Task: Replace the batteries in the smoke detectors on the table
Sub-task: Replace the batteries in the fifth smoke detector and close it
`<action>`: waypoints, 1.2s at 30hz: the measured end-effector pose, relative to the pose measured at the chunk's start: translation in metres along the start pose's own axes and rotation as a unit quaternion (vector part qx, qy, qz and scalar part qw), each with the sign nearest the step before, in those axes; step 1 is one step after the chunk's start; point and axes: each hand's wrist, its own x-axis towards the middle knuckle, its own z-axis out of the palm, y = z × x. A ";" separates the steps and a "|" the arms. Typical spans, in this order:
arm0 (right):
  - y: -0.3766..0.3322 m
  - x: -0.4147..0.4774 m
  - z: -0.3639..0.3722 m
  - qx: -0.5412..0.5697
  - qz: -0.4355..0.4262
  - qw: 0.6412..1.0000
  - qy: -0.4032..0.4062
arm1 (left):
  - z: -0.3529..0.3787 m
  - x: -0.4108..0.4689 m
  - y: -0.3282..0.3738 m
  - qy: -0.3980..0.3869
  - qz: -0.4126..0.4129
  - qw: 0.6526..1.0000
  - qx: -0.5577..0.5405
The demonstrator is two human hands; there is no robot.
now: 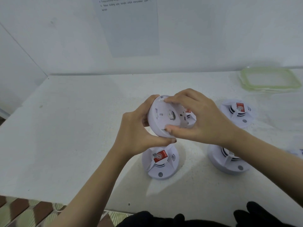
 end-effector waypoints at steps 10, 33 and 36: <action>-0.023 0.001 0.008 0.132 0.165 0.977 -0.020 | -0.002 -0.002 -0.002 0.004 0.018 0.997 0.077; 0.002 -0.013 0.004 0.578 0.247 0.776 -0.054 | 0.003 -0.002 -0.010 0.003 -0.041 0.996 -0.076; 0.007 -0.018 0.006 0.562 0.223 0.793 -0.071 | 0.002 -0.002 -0.010 -0.004 -0.065 0.994 -0.088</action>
